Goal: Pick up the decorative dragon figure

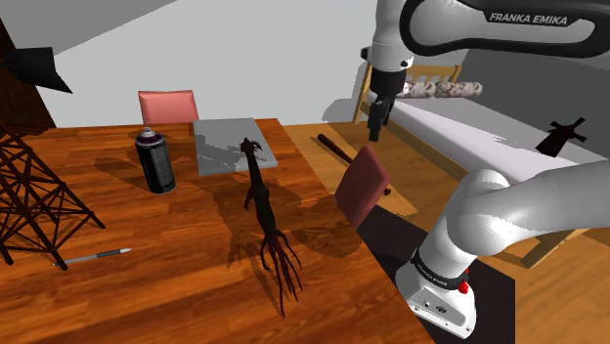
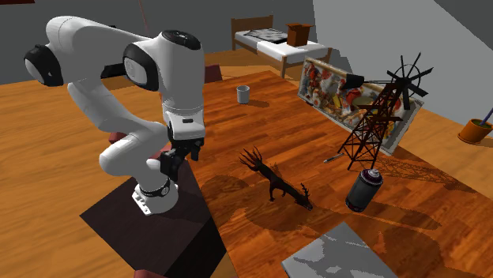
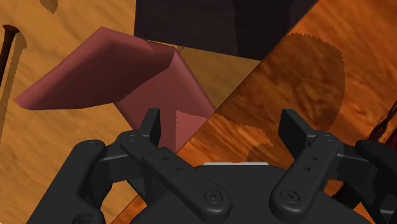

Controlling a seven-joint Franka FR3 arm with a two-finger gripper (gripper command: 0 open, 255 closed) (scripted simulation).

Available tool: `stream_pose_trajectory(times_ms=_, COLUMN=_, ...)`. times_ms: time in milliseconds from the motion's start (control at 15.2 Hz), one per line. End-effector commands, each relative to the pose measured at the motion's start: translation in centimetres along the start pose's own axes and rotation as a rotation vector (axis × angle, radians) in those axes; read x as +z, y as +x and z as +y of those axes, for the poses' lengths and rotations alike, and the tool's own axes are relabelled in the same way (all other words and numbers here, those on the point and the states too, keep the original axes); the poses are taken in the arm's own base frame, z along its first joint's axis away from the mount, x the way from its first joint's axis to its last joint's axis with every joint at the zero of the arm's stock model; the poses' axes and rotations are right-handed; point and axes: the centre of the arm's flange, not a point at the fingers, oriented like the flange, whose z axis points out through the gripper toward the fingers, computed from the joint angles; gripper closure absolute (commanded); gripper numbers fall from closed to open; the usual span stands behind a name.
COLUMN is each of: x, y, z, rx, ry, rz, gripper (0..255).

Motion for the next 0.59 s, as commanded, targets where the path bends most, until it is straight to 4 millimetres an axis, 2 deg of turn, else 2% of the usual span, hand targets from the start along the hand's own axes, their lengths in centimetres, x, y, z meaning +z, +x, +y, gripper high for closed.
stream_pose_trajectory(times_ms=0, x=0.0, y=0.0, z=0.0, rx=0.0, ry=0.0, rz=0.0, gripper=0)
stream_pose_trajectory(times_ms=528, x=4.2, y=2.8, z=-8.3, rx=0.15, ry=0.049, rz=0.059, gripper=0)
